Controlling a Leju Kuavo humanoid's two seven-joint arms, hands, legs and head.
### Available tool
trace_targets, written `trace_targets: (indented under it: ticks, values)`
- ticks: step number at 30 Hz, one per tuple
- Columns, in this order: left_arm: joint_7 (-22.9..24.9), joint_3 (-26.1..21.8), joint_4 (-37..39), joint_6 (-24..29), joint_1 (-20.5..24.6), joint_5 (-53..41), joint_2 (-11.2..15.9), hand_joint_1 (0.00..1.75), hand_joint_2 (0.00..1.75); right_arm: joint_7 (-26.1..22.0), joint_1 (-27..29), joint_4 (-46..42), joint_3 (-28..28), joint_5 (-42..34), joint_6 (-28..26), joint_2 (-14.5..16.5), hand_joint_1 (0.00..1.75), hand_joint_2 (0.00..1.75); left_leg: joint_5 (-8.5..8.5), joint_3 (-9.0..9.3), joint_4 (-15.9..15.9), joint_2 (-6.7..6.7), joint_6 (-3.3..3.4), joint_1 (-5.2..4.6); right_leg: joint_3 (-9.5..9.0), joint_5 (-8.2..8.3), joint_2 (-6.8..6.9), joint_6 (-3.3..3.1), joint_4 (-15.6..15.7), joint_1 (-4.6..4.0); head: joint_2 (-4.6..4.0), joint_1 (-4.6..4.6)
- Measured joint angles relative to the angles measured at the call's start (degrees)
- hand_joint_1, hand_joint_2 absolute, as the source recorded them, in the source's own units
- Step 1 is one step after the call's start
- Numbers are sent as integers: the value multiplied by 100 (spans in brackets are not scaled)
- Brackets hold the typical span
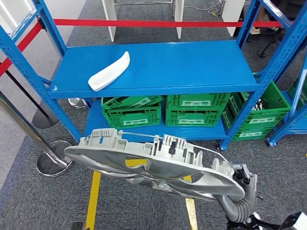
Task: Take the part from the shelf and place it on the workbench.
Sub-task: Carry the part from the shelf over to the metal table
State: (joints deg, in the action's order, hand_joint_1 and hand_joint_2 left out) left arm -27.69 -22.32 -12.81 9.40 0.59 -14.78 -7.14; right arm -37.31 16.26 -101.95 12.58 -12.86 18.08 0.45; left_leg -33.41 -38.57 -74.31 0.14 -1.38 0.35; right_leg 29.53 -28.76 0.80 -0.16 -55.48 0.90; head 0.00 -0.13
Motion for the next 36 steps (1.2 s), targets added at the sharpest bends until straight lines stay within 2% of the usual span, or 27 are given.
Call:
trace_targets:
  ticks: [1,2,3,5,6,8,9,10,12,13,14,15,16,18,20,21,23,24,25,26,28,29,30,31,33,35,36]
  values:
    - [-5,-7,0,0,0,1,-2,0,175,10,-5,11,-1,13,-1,1,175,175,167,178,132,0,-11,19,106,45,1,17,-50,6,0,-2]
    - [-10,-14,0,0,0,2,-3,0,175,21,-8,19,-1,29,-1,1,175,175,317,438,447,-2,-13,35,200,82,1,39,-105,12,0,-2]
    - [-16,-18,0,1,1,2,-7,0,175,33,-12,22,-2,48,-2,1,175,175,367,741,875,-6,-7,39,283,111,0,67,-159,12,0,-4]
    - [-30,-25,0,3,2,1,-19,0,175,52,-19,23,-1,78,-4,2,175,175,283,1168,1580,-21,35,24,392,183,1,134,-224,8,0,-2]
    - [-37,-32,0,5,2,1,-25,0,175,59,-23,24,1,86,-4,2,175,175,225,1229,1737,-27,63,8,432,232,6,170,-232,7,0,-2]
    - [-45,-64,0,8,-14,2,-38,0,175,67,-25,33,2,93,-4,3,175,175,283,1137,1800,-15,151,-3,503,304,6,245,-230,21,0,-1]
    - [-46,-82,0,9,-21,3,-44,0,175,69,-23,41,2,94,-4,3,175,175,346,1065,1812,-4,210,-3,567,217,-2,273,-282,27,0,5]
    - [-46,-98,0,10,-30,6,-49,0,175,72,-22,48,1,95,-3,3,175,175,420,986,1827,8,268,-2,641,24,-17,289,-425,29,0,17]
    - [-46,-114,0,13,-33,10,-56,0,175,75,-25,62,1,96,-1,3,175,175,557,822,1829,21,341,-22,820,-559,-42,293,-1028,27,0,52]
    - [-46,-118,0,12,-33,12,-61,0,175,77,-27,70,1,97,-1,3,175,175,625,733,1821,23,358,-42,880,-771,-50,292,-1405,24,0,63]
    - [-46,-120,0,10,-32,13,-66,0,175,78,-28,78,1,97,0,3,175,175,691,641,1811,24,368,-63,891,-847,-54,288,-1699,21,0,69]
    - [-46,-123,0,7,-33,13,-70,0,175,79,-28,85,0,97,0,3,175,175,754,548,1796,24,373,-83,831,-788,-57,277,-1836,16,0,69]
    - [-46,-125,0,5,-33,15,-75,0,175,79,-30,90,-2,97,0,3,175,175,812,459,1778,23,372,-98,680,-629,-58,259,-1770,10,0,68]
    - [-46,-128,0,4,-33,21,-83,0,175,80,-45,97,-4,97,0,3,175,175,919,314,1738,15,352,-115,107,-357,-63,202,-1070,-15,0,69]
    - [-48,-131,0,4,-32,26,-93,0,175,80,-70,100,-4,98,0,3,175,175,1040,221,1704,8,314,-133,-486,-393,-75,153,-194,-44,0,64]
    - [-49,-132,0,4,-34,28,-96,0,175,79,-78,101,-3,98,0,3,175,175,1105,191,1706,8,293,-135,-613,-447,-80,140,48,-57,0,62]
    - [-51,-134,0,4,-42,28,-96,0,175,79,-83,106,-2,98,0,3,175,175,1208,145,1725,2,242,-129,-573,-412,-70,106,154,-56,0,63]
    - [-51,-136,0,5,-49,28,-93,0,175,79,-85,109,-2,98,0,4,175,175,1147,110,1693,-6,208,-127,-503,-359,-57,76,153,-44,0,58]
    - [-52,-137,0,7,-57,29,-93,0,175,80,-87,112,0,98,0,6,175,175,974,58,1562,-14,168,-120,-444,-302,-41,36,151,-30,0,40]
    - [-52,-138,0,8,-63,30,-93,0,175,80,-90,115,2,98,1,9,175,175,700,-16,1308,-19,130,-107,-383,-241,-24,3,139,-16,0,20]
    - [-52,-138,0,14,-67,32,-96,0,175,80,-91,116,3,97,2,16,175,175,120,-171,535,-21,71,-72,-240,-133,-1,-27,77,-22,0,-16]
    - [-52,-138,0,15,-66,33,-95,0,175,80,-91,117,3,98,2,18,175,175,-19,-208,193,-21,53,-58,-152,-86,12,-24,32,-24,0,-20]
    - [-51,-138,0,13,-65,33,-95,0,175,80,-91,118,4,101,2,18,175,175,-22,-174,11,-20,44,-48,-50,-47,24,-19,-19,-24,0,-21]
    - [-52,-138,-1,7,-64,33,-95,0,175,81,-91,119,4,103,2,19,175,175,82,-44,42,-20,42,-40,52,-18,35,-12,-74,-24,0,-21]
    - [-52,-139,-2,0,-62,33,-95,0,175,83,-94,119,6,109,4,19,175,175,333,462,688,-16,64,-31,218,23,48,15,-182,-25,0,-21]
    - [-55,-143,-2,0,-56,30,-95,0,175,85,-102,119,9,116,6,19,175,175,366,907,1412,-16,113,-48,324,75,59,66,-257,-39,0,-17]
    - [-58,-148,-2,0,-53,20,-95,0,175,86,-107,119,11,121,7,20,175,175,335,991,1591,-18,141,-62,362,114,67,96,-269,-42,0,-15]
